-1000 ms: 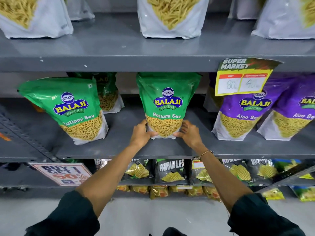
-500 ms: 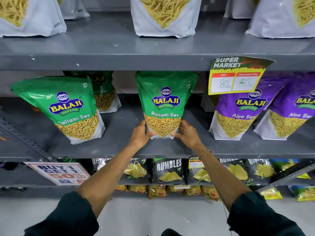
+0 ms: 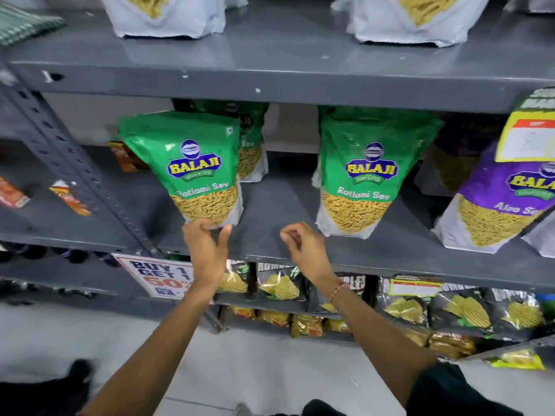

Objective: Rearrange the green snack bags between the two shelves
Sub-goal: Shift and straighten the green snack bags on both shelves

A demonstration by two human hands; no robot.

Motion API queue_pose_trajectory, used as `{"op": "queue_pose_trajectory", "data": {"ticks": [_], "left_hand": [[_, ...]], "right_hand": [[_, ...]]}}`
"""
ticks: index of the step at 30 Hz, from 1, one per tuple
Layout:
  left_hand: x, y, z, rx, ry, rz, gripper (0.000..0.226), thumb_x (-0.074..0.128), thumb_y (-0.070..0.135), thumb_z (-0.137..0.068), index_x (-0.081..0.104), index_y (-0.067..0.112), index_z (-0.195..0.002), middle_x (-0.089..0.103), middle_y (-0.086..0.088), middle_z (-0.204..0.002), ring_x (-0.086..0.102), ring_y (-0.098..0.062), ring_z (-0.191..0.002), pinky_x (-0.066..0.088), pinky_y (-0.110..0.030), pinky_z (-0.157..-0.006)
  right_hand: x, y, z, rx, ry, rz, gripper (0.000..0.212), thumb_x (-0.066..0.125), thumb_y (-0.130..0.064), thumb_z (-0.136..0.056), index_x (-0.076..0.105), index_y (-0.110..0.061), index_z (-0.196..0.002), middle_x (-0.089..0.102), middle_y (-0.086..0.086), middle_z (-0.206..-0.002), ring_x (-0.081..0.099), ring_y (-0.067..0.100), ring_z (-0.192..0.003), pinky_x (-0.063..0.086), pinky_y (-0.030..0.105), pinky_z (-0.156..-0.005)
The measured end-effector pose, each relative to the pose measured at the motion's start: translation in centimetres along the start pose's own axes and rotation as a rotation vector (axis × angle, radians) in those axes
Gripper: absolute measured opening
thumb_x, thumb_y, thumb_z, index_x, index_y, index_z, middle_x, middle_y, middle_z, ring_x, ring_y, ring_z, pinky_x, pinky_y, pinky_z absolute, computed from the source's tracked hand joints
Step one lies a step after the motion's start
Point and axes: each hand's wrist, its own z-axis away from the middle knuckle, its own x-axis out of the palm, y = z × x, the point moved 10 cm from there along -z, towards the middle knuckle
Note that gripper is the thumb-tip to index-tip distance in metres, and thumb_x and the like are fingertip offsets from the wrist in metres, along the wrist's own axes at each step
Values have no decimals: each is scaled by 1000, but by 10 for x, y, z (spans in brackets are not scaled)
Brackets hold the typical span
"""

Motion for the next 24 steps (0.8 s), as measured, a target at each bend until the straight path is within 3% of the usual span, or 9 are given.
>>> {"op": "queue_pose_trajectory", "data": {"ticks": [2, 4, 6, 8, 10, 13, 18, 20, 24], "left_hand": [[-28, -21, -17, -55, 39, -135, 54, 62, 51, -81, 59, 0, -96, 57, -22, -101, 51, -39, -103, 38, -46, -91], [-35, -40, -34, -170, -41, -181, 73, 72, 37, -77, 43, -11, -125, 42, -31, -127, 37, -44, -123, 28, -41, -104], [-27, -50, -53, -157, -211, -129, 92, 76, 37, -72, 28, -2, -139, 34, -24, -143, 32, -36, -135, 28, -44, -112], [-17, -51, -64, -154, -371, -13, 89, 76, 35, -71, 24, 13, -140, 41, -11, -144, 40, -26, -134, 35, -47, -110], [-10, -51, -65, -188, -437, 31, 83, 75, 25, -75, 24, 15, -140, 47, -7, -142, 46, -23, -130, 39, -43, -107], [-12, -48, -75, -167, -376, -43, 67, 74, 22, -76, 38, 9, -131, 56, -11, -134, 53, -28, -123, 43, -40, -101], [-2, -40, -84, -119, -418, -44, 58, 73, 18, -77, 46, 9, -127, 61, -12, -130, 55, -29, -122, 42, -41, -104], [5, -35, -84, -94, -432, -46, 58, 73, 19, -77, 47, 10, -127, 61, -12, -131, 55, -28, -122, 42, -41, -104], [19, -25, -81, -68, -482, -31, 56, 71, 20, -79, 46, 12, -129, 60, -9, -131, 54, -26, -123, 41, -36, -101]], "right_hand": [[34, -13, -21, 37, -63, -43, 23, 61, -15, -85, 61, -5, -105, 68, 16, -102, 65, 22, -92, 51, 30, -85], [64, -16, -42, 107, -157, -71, 47, 65, -17, -82, 48, -6, -124, 59, 17, -124, 56, 26, -114, 44, 30, -99], [89, -16, -58, 161, -247, -65, 74, 68, -20, -79, 26, -10, -140, 38, 15, -146, 37, 26, -134, 31, 37, -112], [103, -20, -71, 160, -279, -76, 88, 70, -18, -77, 13, -10, -144, 27, 11, -152, 27, 24, -139, 24, 36, -115], [107, -24, -82, 145, -262, -136, 85, 72, -12, -75, 20, -9, -142, 36, 11, -148, 35, 22, -135, 27, 33, -112], [99, -22, -91, 193, -152, -240, 61, 76, -4, -68, 48, -3, -122, 59, 17, -126, 55, 22, -115, 43, 34, -102], [77, -18, -83, 251, 6, -282, 40, 77, 1, -64, 57, 3, -99, 68, 18, -103, 60, 15, -88, 47, 3, -67], [70, -15, -80, 250, 45, -287, 40, 77, 1, -64, 57, 2, -98, 68, 17, -103, 60, 16, -89, 50, 6, -69], [58, -4, -76, 257, 84, -272, 40, 80, -2, -62, 58, -1, -95, 69, 20, -103, 64, 19, -91, 55, 32, -84]]}}
